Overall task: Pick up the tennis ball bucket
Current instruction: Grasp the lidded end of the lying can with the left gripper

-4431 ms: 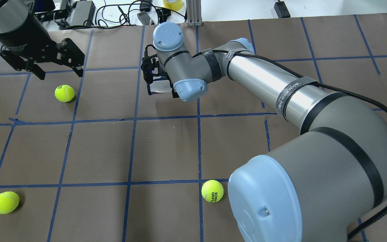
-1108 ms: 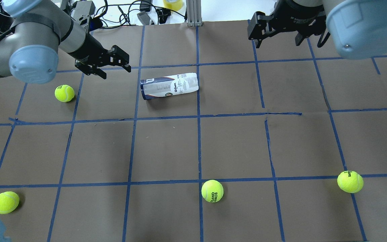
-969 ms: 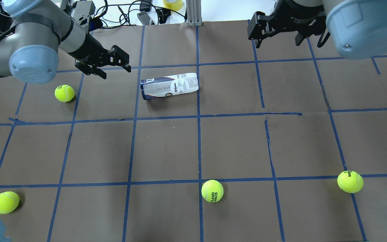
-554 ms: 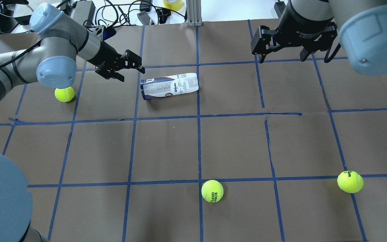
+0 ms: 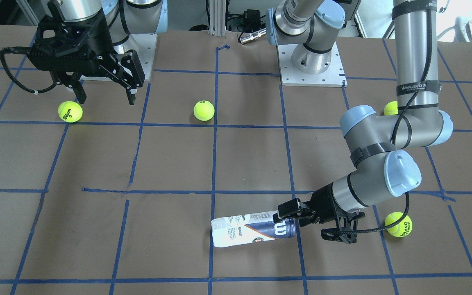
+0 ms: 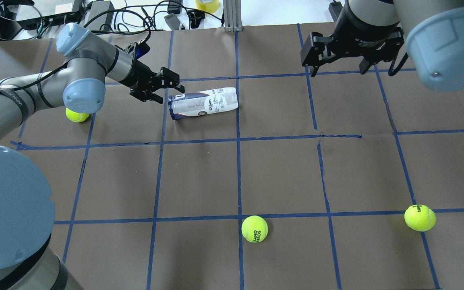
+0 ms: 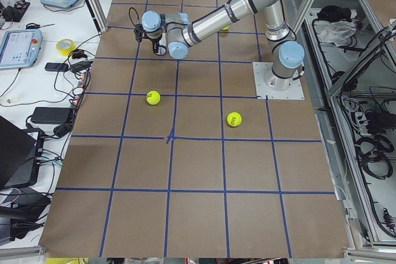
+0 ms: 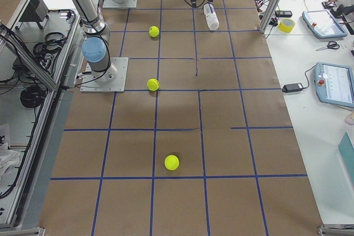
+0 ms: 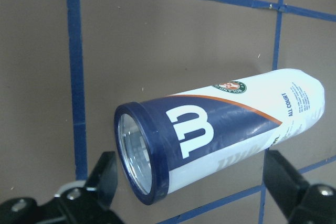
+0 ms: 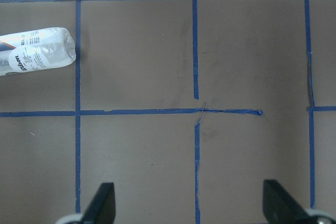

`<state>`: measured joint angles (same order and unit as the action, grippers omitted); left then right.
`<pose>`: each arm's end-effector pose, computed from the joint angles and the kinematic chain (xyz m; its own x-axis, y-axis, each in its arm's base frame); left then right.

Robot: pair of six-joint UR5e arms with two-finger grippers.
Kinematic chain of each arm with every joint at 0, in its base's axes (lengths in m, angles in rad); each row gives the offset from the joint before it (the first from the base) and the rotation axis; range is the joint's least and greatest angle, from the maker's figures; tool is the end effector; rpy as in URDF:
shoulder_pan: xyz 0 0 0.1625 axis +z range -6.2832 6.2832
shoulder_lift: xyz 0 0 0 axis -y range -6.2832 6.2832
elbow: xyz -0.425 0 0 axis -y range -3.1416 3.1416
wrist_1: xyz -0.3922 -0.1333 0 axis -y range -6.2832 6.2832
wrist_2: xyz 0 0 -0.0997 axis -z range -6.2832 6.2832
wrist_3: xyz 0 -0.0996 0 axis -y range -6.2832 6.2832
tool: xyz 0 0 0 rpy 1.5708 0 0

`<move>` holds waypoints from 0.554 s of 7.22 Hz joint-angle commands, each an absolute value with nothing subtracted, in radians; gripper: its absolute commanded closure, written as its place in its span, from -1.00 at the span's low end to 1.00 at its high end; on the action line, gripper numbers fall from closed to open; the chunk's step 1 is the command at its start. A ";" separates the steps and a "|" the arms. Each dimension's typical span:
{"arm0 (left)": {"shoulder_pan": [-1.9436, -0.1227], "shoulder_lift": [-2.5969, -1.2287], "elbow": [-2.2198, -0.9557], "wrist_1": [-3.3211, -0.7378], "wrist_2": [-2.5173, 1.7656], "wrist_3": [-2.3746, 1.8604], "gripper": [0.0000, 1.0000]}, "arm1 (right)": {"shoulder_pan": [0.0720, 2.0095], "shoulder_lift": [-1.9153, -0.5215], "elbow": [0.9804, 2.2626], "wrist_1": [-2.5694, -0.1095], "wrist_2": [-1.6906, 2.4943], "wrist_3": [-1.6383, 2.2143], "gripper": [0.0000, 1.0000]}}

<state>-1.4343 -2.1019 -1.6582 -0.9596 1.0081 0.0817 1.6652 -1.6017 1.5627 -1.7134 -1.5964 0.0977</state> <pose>-0.0984 -0.6534 0.2166 -0.8457 -0.0377 0.5323 -0.0673 0.9971 -0.0363 0.1768 -0.4803 0.5227 -1.0000 0.0063 0.0074 0.0048 0.9832 -0.1822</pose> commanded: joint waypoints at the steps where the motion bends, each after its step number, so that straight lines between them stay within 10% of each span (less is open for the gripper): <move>1: -1.436 -2.121 -1.672 -0.959 0.976 0.083 -1.00 | 1.664 -1.601 1.563 -1.712 -1.597 0.097 -1.00; 3: -1.434 -2.126 -1.671 -0.959 0.957 0.074 -0.80 | 1.663 -1.601 1.563 -1.709 -1.600 0.097 -1.00; 4: -1.434 -2.131 -1.671 -0.960 0.918 0.066 -0.22 | 1.664 -1.603 1.563 -1.707 -1.598 0.095 -1.00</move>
<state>-1.4349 -2.1261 -1.6701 -0.9591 0.9502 0.0732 1.6634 -1.6017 1.5631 -1.7085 -1.5988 0.0963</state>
